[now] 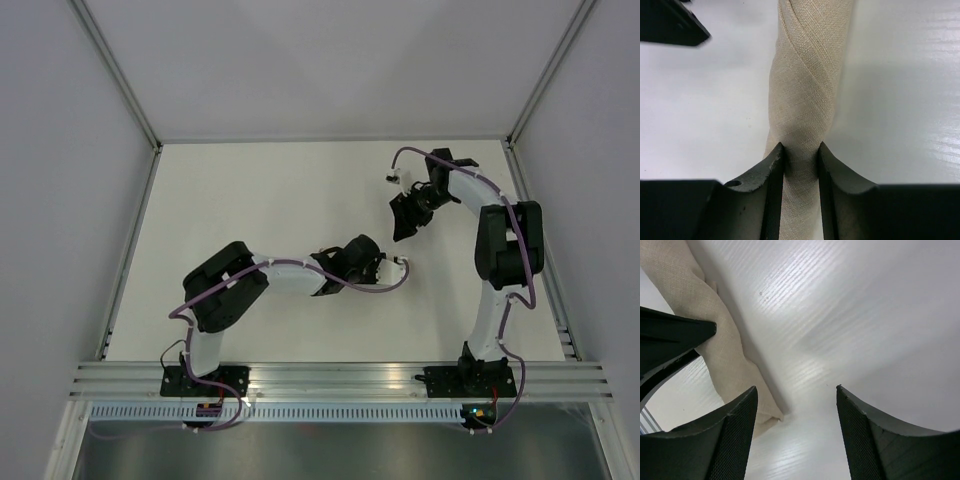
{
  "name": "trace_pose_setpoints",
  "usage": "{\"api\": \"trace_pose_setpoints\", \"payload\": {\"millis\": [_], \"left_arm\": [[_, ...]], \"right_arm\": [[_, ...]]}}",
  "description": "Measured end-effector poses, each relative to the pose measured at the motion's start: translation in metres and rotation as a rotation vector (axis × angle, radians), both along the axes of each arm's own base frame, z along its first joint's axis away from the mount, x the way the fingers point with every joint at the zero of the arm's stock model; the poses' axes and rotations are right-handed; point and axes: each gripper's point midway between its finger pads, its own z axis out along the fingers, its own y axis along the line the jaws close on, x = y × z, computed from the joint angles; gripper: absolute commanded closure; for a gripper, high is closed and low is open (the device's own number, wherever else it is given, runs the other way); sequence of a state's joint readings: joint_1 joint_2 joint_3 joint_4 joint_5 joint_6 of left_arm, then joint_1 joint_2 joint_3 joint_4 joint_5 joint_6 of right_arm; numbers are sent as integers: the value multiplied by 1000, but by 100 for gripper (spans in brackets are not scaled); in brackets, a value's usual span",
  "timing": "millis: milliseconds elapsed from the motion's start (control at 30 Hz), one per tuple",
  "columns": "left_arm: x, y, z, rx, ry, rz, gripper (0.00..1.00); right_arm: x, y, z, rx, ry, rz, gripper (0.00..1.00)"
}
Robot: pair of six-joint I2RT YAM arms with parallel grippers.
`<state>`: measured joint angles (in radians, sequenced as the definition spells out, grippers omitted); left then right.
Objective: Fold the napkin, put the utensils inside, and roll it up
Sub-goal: Roll the napkin at the center of the board.
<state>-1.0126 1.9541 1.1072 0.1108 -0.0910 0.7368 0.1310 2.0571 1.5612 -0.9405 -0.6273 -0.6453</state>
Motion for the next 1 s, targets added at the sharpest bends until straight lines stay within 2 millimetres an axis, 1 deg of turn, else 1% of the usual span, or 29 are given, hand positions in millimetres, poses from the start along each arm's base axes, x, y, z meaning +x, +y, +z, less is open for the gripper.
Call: {"api": "trace_pose_setpoints", "payload": {"millis": [67, 133, 233, 333, 400, 500, 633, 867, 1000], "left_arm": [[1, -1, 0, -9, 25, 12, 69], [5, -2, 0, -20, 53, 36, 69], [11, -5, 0, -36, 92, 72, 69], [16, -8, 0, -48, 125, 108, 69], [18, -11, 0, -57, 148, 136, 69], [21, -16, 0, -71, 187, 181, 69], [26, -24, 0, -94, 243, 249, 68], [31, -35, 0, -137, 331, 389, 68], [33, -41, 0, -171, 386, 470, 67]], "right_arm": [[4, -11, 10, -3, -34, -41, 34], [2, -19, 22, -1, -67, -73, 37], [-6, -30, 35, 8, -92, -109, 39], [-19, -39, 38, 16, -81, -137, 43], [-26, -47, 33, 14, -58, -160, 43], [-38, -56, 21, 10, -12, -187, 45], [-48, -59, 13, 9, 30, -208, 48], [-45, -57, 7, 14, 47, -238, 51], [-41, -56, -5, 18, 77, -264, 53]]}}
